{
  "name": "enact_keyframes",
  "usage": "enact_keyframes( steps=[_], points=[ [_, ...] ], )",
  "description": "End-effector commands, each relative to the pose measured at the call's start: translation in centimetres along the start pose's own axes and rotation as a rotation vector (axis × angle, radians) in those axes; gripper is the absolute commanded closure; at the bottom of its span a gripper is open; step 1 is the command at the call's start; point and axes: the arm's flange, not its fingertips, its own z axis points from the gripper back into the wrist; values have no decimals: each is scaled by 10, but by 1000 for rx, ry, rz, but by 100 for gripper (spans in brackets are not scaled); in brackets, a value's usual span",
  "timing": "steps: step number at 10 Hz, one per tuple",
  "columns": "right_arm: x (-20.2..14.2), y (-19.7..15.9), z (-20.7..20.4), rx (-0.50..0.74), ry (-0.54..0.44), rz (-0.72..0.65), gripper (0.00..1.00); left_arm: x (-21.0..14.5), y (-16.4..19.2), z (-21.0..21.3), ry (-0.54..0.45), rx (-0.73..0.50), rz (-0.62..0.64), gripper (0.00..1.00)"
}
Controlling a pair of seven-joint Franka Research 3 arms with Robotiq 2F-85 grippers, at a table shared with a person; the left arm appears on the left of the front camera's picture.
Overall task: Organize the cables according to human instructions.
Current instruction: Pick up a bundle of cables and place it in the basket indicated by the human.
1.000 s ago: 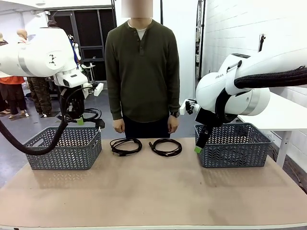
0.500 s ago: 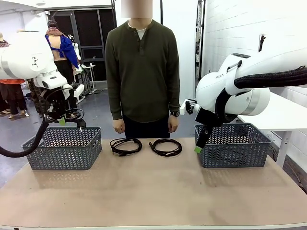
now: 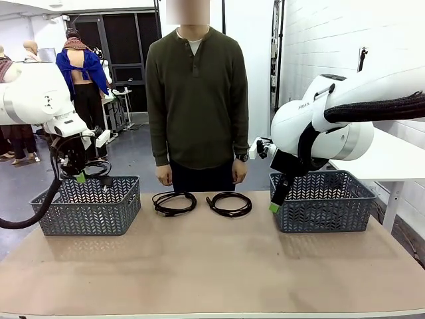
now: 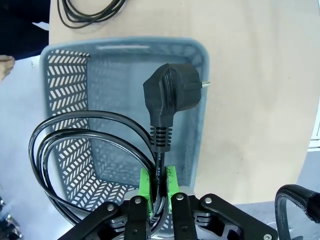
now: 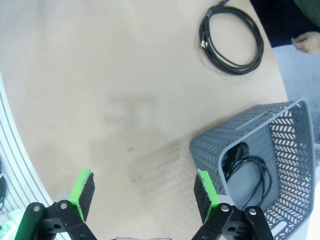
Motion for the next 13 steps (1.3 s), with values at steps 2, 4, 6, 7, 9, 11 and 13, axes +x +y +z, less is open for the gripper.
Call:
enact_keyframes(
  steps=[2,4,6,7,9,11,13],
  points=[
    [0,0,-1,-4,3,-3,0,-6,14,-10,3,12,-15,100],
    [0,0,-1,-4,3,-3,0,-6,19,-25,2,-3,-24,100],
    [0,0,-1,-4,3,-3,0,-9,18,-39,9,-19,-10,100],
    [0,0,-1,-4,3,-3,0,-10,19,-47,9,-25,-8,100],
    [0,0,-1,-4,3,-3,0,-12,25,-54,13,-5,-1,100],
    [0,0,-1,-4,3,-3,0,-11,28,-65,3,-1,-5,100],
    [0,0,-1,-4,3,-3,0,-12,30,-70,0,2,6,82]
  ],
)
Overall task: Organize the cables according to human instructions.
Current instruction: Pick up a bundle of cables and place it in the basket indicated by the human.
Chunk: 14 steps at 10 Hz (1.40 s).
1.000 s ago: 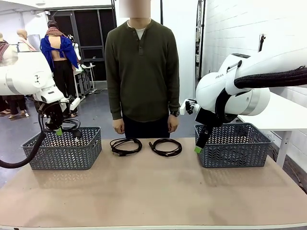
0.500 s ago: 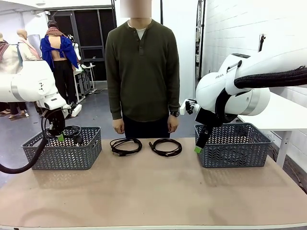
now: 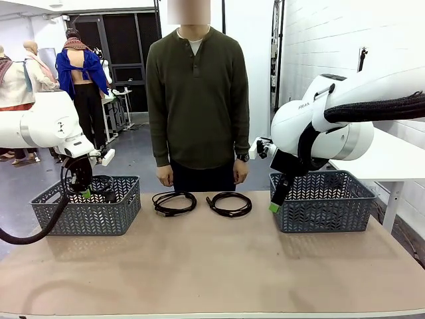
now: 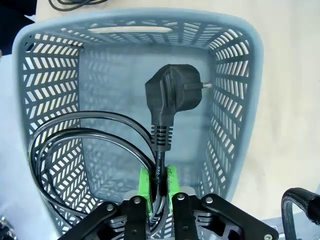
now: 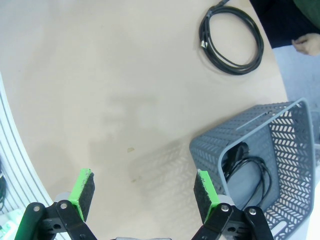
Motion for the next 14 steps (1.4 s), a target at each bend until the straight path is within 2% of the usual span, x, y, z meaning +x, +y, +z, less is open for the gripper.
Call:
enact_keyframes(
  steps=[1,4,5,9,11,12,14],
  points=[
    [0,0,-1,-4,3,-3,0,-4,8,2,-8,28,0,65],
    [0,0,-1,-4,3,-3,0,-6,4,14,-31,24,6,10],
    [0,0,-1,-4,3,-3,0,-4,2,19,-31,28,4,0],
    [0,0,-1,-4,3,-3,0,4,-7,43,-9,-7,21,0],
    [0,0,-1,-4,3,-3,0,4,-8,51,-41,-68,50,0],
    [0,0,-1,-4,3,-3,0,3,-6,41,-8,6,6,0],
    [0,0,-1,-4,3,-3,0,3,-6,41,-8,6,6,0]
  ],
)
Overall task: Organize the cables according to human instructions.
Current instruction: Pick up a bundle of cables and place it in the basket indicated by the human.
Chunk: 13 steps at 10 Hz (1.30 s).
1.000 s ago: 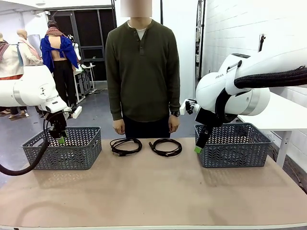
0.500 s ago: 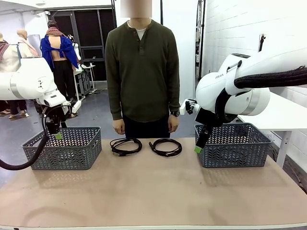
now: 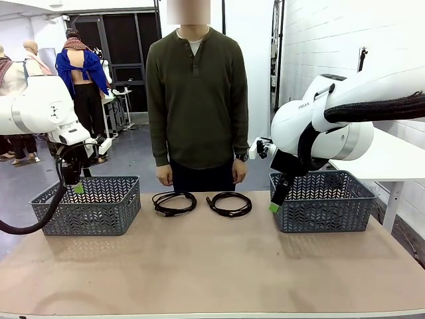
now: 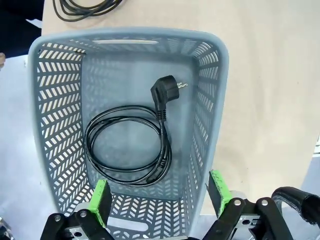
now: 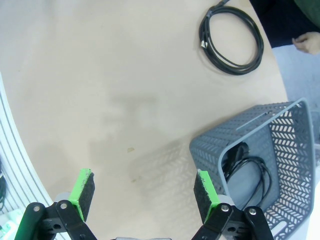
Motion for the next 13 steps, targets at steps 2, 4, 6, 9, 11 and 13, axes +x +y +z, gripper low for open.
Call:
enact_keyframes(
  steps=[2,4,6,9,11,13],
  points=[
    [0,0,-1,-4,3,-3,0,-1,2,-1,9,20,-7,0],
    [0,0,-1,-4,3,-3,0,-1,2,-1,9,20,-7,0],
    [0,0,-1,-4,3,-3,0,14,-8,10,-55,31,35,0],
    [0,0,-1,-4,3,-3,0,40,-43,21,-120,44,122,0],
    [0,0,-1,-4,3,-3,0,52,-68,17,-154,22,172,0],
    [0,0,-1,-4,3,-3,0,67,-97,10,-220,-25,159,0]
  ],
)
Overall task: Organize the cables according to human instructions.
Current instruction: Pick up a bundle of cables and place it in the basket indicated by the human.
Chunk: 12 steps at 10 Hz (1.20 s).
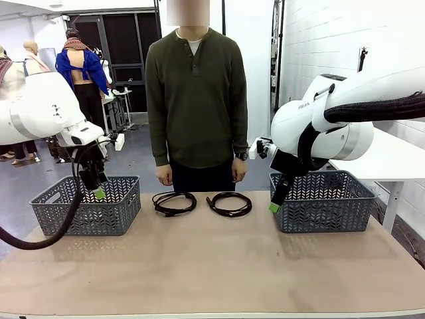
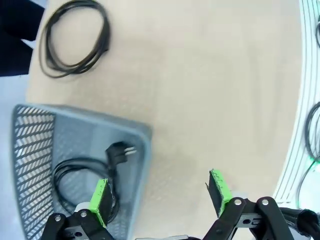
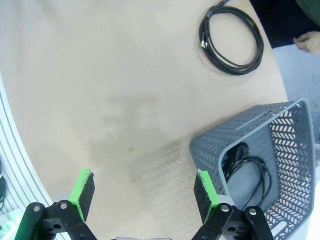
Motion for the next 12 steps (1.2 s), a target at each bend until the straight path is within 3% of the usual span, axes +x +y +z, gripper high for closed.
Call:
enact_keyframes(
  steps=[1,3,6,8,12],
  points=[
    [0,0,0,-4,3,-3,0,2,-29,-8,-82,-25,-13,0],
    [0,0,0,-4,3,-3,0,8,-55,-25,-114,-40,-34,0],
    [0,0,0,-4,3,-3,0,10,-73,-49,-139,34,-43,0],
    [0,0,0,-4,3,-3,0,16,-66,-42,-93,7,-20,0],
    [0,0,0,-4,3,-3,0,16,-66,-42,-93,7,-20,0]
  ],
)
